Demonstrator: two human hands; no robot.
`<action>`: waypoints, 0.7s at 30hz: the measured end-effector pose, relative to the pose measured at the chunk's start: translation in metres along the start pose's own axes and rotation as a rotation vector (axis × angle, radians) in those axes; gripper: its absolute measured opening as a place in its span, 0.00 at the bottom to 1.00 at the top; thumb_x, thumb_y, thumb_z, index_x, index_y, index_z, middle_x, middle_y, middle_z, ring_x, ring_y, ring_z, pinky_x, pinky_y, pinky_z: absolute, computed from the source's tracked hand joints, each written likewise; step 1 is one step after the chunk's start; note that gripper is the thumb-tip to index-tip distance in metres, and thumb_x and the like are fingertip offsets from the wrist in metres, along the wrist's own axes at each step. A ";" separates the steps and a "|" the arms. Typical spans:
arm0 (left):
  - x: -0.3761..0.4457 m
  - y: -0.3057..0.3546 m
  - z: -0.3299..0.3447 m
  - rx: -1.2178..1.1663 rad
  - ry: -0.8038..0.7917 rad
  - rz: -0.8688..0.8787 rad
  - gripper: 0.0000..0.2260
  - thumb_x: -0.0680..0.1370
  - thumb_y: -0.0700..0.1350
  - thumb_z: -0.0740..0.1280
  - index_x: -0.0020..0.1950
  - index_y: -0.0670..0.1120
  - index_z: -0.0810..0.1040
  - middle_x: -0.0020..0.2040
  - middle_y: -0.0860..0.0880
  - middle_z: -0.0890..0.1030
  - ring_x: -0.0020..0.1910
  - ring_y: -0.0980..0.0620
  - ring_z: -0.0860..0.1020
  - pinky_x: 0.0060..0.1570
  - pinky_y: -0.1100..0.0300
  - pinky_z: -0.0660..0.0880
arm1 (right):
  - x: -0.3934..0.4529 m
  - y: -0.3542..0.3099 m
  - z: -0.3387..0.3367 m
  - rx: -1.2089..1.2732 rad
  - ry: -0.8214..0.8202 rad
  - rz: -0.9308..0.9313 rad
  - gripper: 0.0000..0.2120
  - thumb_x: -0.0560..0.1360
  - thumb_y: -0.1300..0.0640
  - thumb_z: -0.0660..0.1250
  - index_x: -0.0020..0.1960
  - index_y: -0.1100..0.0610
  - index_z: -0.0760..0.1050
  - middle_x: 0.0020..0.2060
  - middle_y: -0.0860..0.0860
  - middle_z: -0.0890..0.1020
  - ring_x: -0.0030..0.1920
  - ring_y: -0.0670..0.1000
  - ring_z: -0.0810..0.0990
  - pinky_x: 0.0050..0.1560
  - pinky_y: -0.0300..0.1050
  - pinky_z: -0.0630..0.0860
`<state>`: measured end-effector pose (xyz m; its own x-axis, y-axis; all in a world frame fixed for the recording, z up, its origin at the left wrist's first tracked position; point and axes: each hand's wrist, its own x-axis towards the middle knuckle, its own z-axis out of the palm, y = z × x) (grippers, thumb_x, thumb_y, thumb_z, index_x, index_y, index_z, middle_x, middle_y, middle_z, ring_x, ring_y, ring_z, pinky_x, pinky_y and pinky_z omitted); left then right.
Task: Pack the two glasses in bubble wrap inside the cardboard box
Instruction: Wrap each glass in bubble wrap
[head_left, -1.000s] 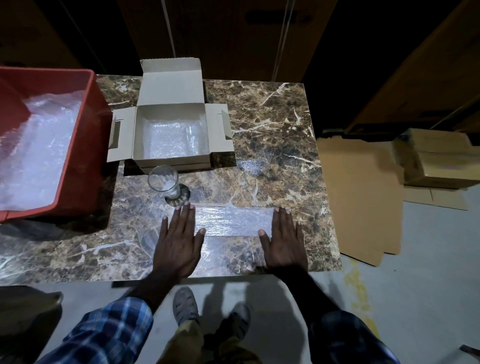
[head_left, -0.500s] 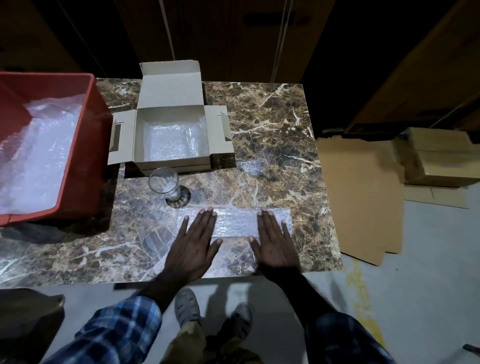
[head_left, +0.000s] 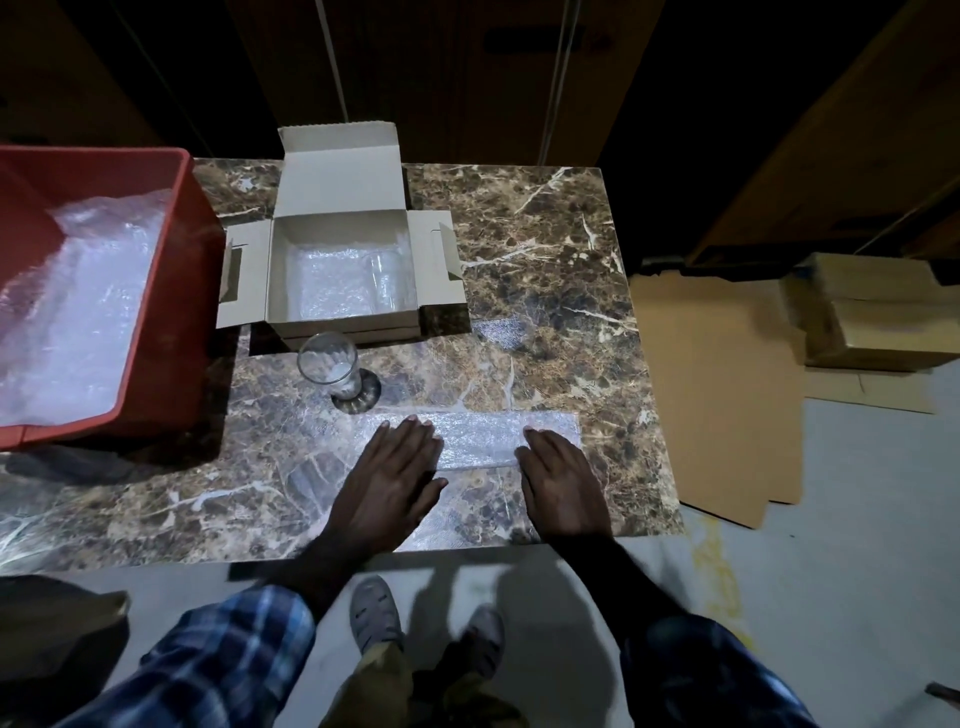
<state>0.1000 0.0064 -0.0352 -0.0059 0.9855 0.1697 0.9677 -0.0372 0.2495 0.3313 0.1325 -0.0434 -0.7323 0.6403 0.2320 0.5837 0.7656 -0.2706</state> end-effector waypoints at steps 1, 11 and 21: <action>0.002 0.001 0.001 -0.022 0.026 0.000 0.21 0.82 0.53 0.62 0.68 0.40 0.77 0.69 0.41 0.76 0.72 0.41 0.70 0.72 0.42 0.64 | 0.001 -0.001 -0.002 0.013 0.019 0.002 0.09 0.74 0.64 0.69 0.53 0.64 0.82 0.59 0.60 0.82 0.58 0.62 0.80 0.59 0.56 0.77; 0.003 -0.015 -0.017 -0.173 0.140 -0.069 0.09 0.78 0.43 0.70 0.56 0.42 0.83 0.49 0.46 0.84 0.49 0.45 0.79 0.53 0.54 0.72 | 0.016 0.002 -0.024 0.259 -0.030 0.250 0.07 0.78 0.57 0.67 0.56 0.56 0.79 0.48 0.53 0.83 0.51 0.54 0.78 0.52 0.46 0.73; 0.009 -0.048 -0.039 -0.354 0.110 -0.132 0.14 0.77 0.55 0.68 0.42 0.47 0.85 0.36 0.52 0.82 0.37 0.52 0.79 0.38 0.57 0.74 | 0.009 0.029 -0.041 0.254 -0.046 0.164 0.06 0.77 0.57 0.69 0.51 0.56 0.84 0.47 0.51 0.85 0.49 0.53 0.75 0.45 0.41 0.65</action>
<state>0.0436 0.0109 -0.0086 -0.1702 0.9626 0.2108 0.8101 0.0149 0.5860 0.3561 0.1634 -0.0109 -0.6538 0.7462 0.1253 0.5931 0.6082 -0.5276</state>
